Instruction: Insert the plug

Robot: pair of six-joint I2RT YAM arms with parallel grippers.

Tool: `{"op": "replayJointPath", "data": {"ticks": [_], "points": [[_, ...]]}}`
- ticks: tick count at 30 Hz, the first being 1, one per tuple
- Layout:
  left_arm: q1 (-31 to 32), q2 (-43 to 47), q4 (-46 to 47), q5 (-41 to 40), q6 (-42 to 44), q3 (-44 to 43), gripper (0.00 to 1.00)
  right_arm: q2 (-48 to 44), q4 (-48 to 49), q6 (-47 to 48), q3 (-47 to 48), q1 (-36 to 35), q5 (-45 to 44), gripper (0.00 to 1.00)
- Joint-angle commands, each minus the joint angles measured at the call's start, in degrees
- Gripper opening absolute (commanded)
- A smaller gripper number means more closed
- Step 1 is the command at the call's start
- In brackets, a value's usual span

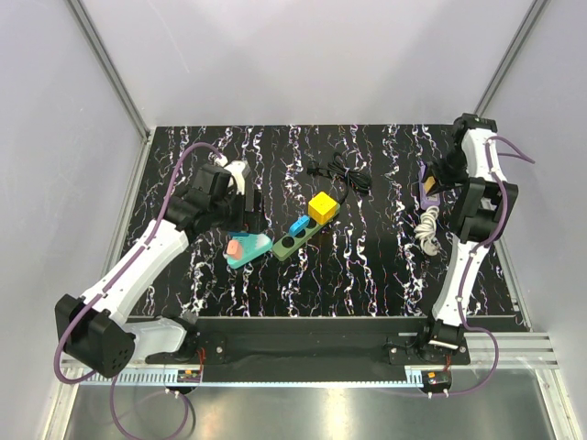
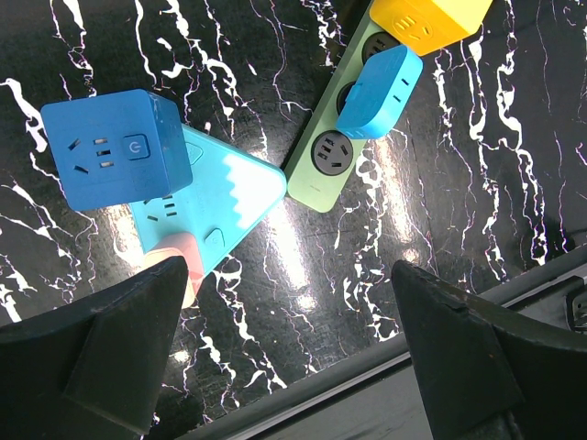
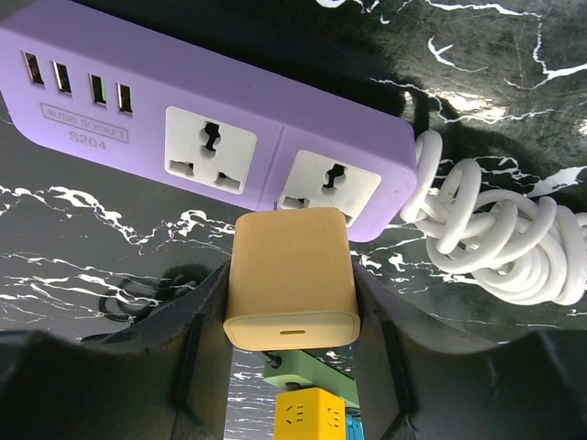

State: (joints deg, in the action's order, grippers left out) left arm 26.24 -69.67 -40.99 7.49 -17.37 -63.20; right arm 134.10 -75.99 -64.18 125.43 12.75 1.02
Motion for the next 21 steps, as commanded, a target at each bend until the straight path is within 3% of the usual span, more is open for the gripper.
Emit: {"op": "replayJointPath", "data": {"ticks": [1, 11, 21], "points": [[0.22, 1.82, 2.06, -0.37, 0.93, -0.17, 0.99, -5.08, -17.53, 0.46, 2.63, 0.43, -1.11, 0.00], [0.22, 1.99, 1.97, -0.37, 0.93, -0.08, 0.99, -6.40, -17.35, -0.41, -3.69, 0.61, 2.85, 0.00], [0.22, 2.34, 1.97, -0.81, 1.02, 0.09, 0.99, -5.35, -17.00, -2.70, -3.43, 1.66, 1.09, 0.00]]}}
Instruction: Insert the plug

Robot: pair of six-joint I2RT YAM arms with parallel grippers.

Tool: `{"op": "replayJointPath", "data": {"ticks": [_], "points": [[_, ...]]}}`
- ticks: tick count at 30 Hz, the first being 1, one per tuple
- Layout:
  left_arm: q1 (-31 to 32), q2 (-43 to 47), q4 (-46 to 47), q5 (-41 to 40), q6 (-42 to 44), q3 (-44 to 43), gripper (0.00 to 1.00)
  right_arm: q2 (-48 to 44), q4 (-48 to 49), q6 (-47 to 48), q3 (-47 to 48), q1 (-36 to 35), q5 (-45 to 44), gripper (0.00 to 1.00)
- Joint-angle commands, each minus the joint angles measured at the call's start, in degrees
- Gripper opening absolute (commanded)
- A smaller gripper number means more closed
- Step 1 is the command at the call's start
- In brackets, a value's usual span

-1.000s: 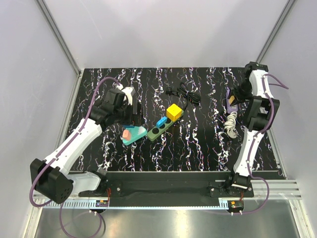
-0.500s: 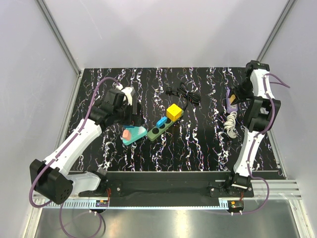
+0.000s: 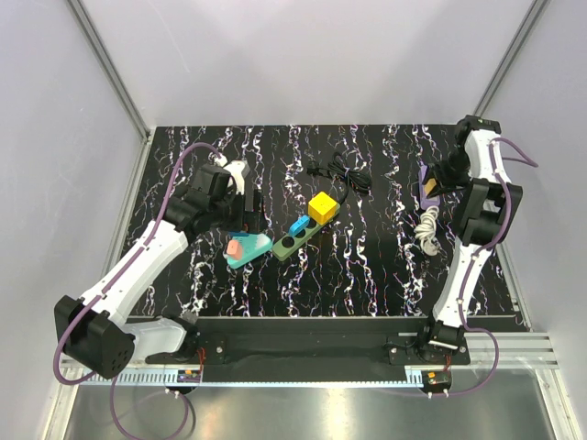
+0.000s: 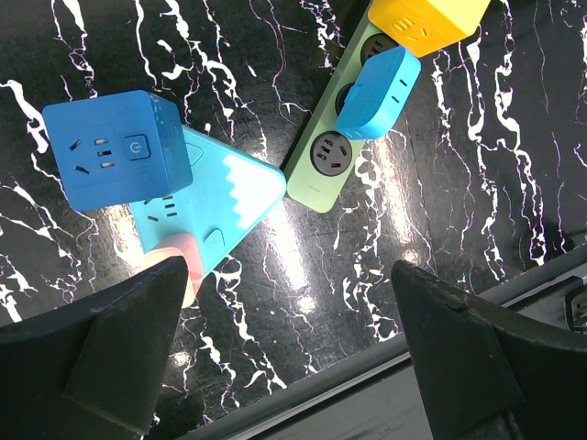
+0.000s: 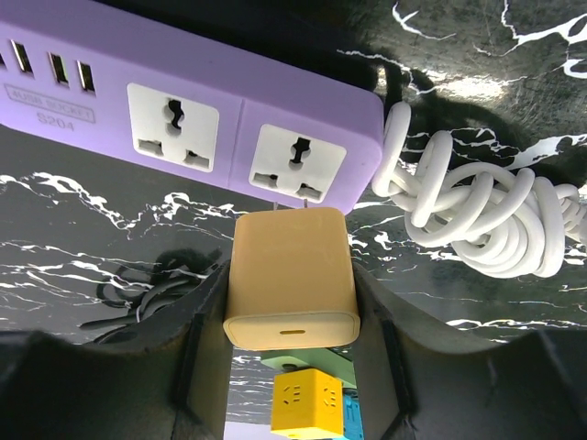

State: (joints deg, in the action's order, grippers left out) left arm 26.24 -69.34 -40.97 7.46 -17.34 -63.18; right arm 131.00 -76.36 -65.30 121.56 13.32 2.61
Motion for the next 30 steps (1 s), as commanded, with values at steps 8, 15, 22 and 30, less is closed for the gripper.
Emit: {"op": "replayJointPath", "data": {"ticks": [8, 15, 22, 30], "points": [[0.22, 1.84, 1.95, -0.70, 1.00, 0.07, 0.99, -2.06, -14.09, -1.94, -2.72, 1.62, 2.21, 0.00], [0.22, 1.84, 1.95, -0.61, 1.08, 0.07, 0.99, -2.50, -11.71, -2.73, -5.54, 1.62, 3.72, 0.00], [0.22, 1.93, 1.95, -0.35, 1.08, 0.07, 0.99, -2.95, -11.62, -4.57, -3.79, 1.62, 2.57, 0.00], [0.22, 1.93, 2.03, -0.43, 1.17, 0.16, 0.99, -1.10, -11.71, -5.72, -0.89, 1.80, 2.49, 0.00]]}}
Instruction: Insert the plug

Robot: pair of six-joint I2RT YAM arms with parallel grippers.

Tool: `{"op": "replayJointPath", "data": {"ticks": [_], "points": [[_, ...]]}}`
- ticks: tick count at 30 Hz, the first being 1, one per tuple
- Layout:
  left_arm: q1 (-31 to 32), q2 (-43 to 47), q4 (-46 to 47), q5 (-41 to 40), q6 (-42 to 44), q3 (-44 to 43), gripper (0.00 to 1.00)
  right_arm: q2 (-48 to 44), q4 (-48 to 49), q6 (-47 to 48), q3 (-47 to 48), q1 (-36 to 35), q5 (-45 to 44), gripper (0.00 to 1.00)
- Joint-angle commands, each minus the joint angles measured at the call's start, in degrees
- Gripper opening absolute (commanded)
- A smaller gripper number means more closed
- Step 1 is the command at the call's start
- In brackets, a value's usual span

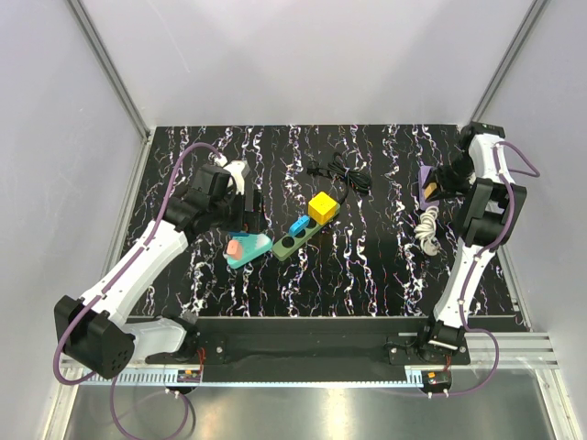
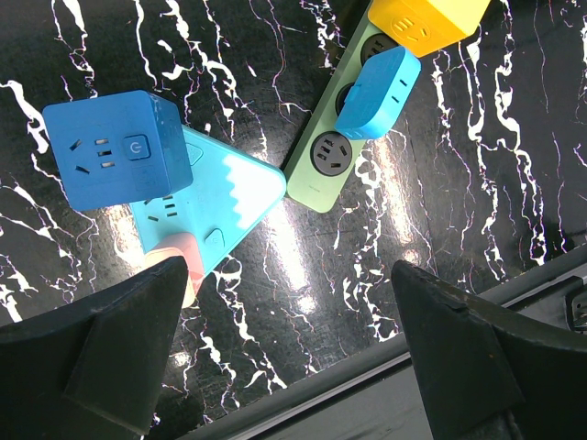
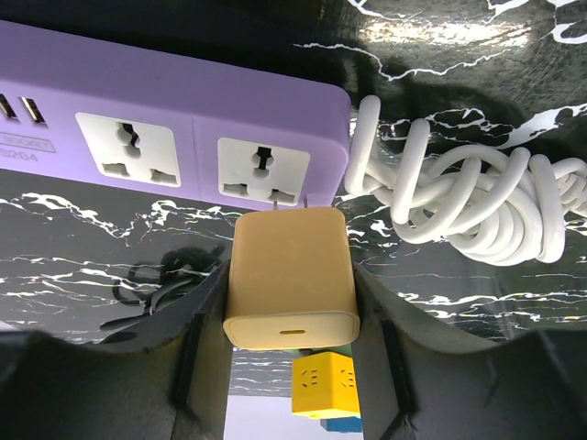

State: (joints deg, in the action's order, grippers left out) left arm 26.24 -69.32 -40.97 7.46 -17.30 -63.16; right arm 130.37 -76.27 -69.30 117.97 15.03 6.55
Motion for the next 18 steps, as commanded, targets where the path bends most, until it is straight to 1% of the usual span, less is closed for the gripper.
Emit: {"op": "replayJointPath", "data": {"ticks": [1, 8, 14, 18], "points": [[0.22, 1.91, 1.95, -0.35, 1.13, 0.14, 0.99, -0.20, -11.88, -1.89, 3.14, 0.09, -1.45, 0.00], [0.22, 1.91, 2.03, -0.08, 1.04, 0.14, 0.99, 1.12, -11.97, -2.95, 4.90, 0.27, -1.80, 0.00], [0.22, 1.73, 2.12, 0.18, 1.04, 0.14, 0.99, 0.42, -11.62, -5.14, 1.65, 0.27, -1.80, 0.00], [0.30, 1.73, 1.95, 0.36, 1.04, 0.14, 0.99, -0.20, -11.01, -6.46, 0.77, 0.27, -3.38, 0.00]]}}
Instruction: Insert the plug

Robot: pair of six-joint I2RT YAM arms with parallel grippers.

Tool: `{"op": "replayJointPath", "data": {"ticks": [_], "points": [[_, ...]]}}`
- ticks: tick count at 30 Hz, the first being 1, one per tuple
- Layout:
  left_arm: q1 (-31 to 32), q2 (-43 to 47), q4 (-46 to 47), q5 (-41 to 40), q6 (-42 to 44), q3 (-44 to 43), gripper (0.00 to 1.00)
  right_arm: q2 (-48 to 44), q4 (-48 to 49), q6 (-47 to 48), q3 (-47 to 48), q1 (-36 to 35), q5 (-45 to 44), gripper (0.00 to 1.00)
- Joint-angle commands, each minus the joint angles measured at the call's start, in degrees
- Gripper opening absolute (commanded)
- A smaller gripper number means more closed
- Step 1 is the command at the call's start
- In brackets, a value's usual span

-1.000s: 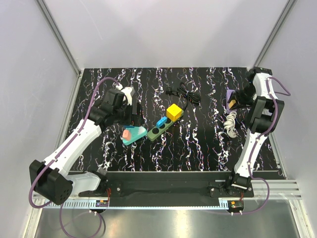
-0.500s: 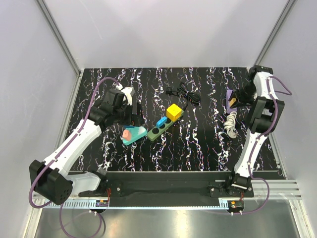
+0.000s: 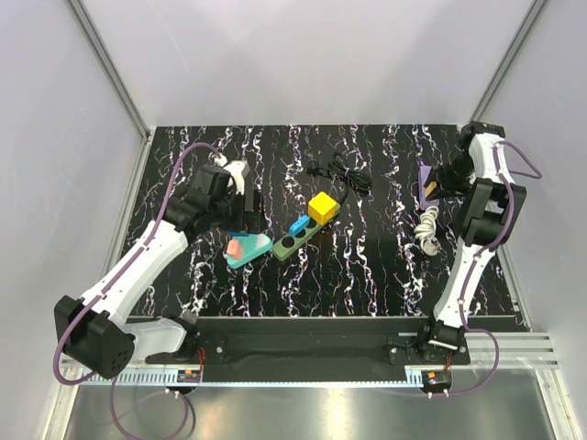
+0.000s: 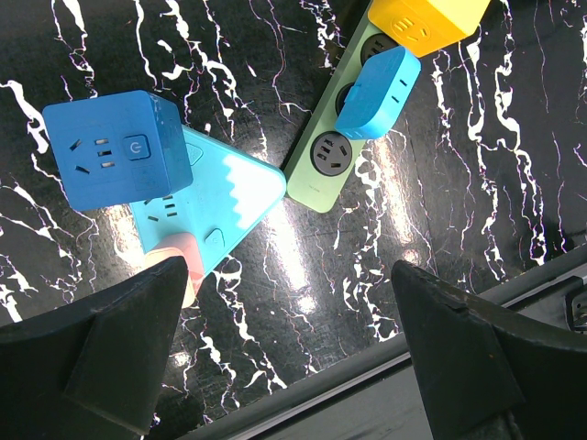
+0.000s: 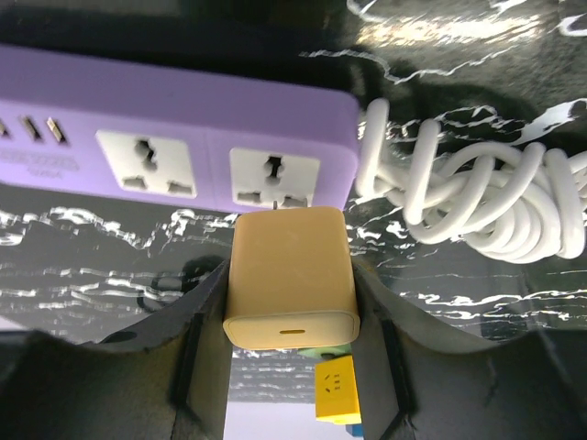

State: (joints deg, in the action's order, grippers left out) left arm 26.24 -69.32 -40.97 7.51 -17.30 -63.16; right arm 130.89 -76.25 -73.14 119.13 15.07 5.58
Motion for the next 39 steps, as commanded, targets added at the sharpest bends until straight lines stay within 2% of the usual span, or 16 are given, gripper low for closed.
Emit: {"op": "replayJointPath", "data": {"ticks": [1, 7, 13, 39], "points": [[0.22, 1.82, 2.03, 0.31, 1.04, 0.14, 0.99, -0.64, -10.68, -3.05, -0.57, 0.22, -2.42, 0.00], [0.30, 1.82, 1.95, 0.58, 1.04, 0.14, 0.99, -0.90, -6.55, -4.63, -2.94, 0.22, 0.39, 0.00], [0.30, 1.65, 1.95, 0.58, 1.04, 0.14, 0.99, -2.31, -4.09, -5.69, -5.05, 0.22, -0.75, 0.00], [0.39, 1.56, 2.12, 1.54, 1.04, 0.23, 0.99, -3.18, -3.91, -4.38, -2.06, 0.31, 1.10, 0.00]]}}
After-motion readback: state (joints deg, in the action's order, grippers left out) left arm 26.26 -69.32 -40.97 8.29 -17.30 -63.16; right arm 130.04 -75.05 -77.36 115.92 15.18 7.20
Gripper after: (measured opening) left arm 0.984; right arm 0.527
